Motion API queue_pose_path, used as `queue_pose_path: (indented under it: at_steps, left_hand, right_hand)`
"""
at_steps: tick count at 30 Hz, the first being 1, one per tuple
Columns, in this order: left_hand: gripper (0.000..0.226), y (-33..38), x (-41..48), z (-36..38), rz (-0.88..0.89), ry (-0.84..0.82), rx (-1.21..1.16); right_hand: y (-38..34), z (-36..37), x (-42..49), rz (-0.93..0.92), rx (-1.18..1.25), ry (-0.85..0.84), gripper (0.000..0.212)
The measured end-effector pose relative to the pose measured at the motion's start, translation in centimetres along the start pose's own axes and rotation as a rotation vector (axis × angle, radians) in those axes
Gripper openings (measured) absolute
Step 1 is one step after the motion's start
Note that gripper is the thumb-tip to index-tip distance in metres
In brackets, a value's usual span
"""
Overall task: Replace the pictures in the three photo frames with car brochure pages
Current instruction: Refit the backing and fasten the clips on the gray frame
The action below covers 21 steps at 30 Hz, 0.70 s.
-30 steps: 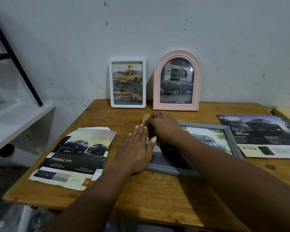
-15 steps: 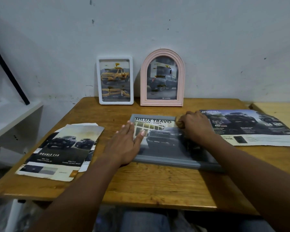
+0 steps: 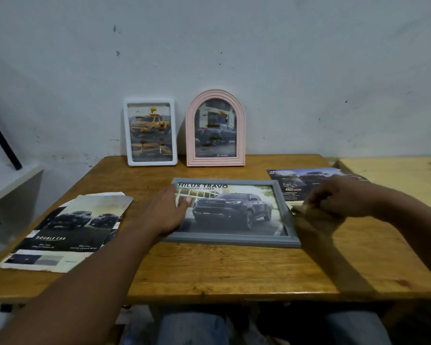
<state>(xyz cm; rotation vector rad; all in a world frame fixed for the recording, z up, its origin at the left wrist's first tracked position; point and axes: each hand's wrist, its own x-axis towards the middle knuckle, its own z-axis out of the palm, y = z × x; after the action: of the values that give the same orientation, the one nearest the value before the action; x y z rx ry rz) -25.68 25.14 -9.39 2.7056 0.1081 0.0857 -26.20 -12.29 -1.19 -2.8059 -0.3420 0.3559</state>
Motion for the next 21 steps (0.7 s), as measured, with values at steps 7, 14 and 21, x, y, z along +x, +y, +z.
queue_pose_path:
  at_steps: [7, 14, 21]
  left_hand:
    - [0.061, 1.3, 1.2, -0.8, -0.173, -0.018, 0.055]
    - [0.059, 1.2, 2.3, -1.9, -0.231, -0.061, 0.01]
    - [0.064, 1.2, 2.2, -1.5, -0.231, -0.046, -0.046]
  right_hand:
    - [-2.0, 1.3, 0.0, 0.033, -0.067, -0.193, 0.034]
    - [-4.2, 3.3, 4.7, 0.148, 0.159, 0.055, 0.039]
    - [-5.0, 4.6, 6.0, 0.23, 0.248, 0.139, 0.02]
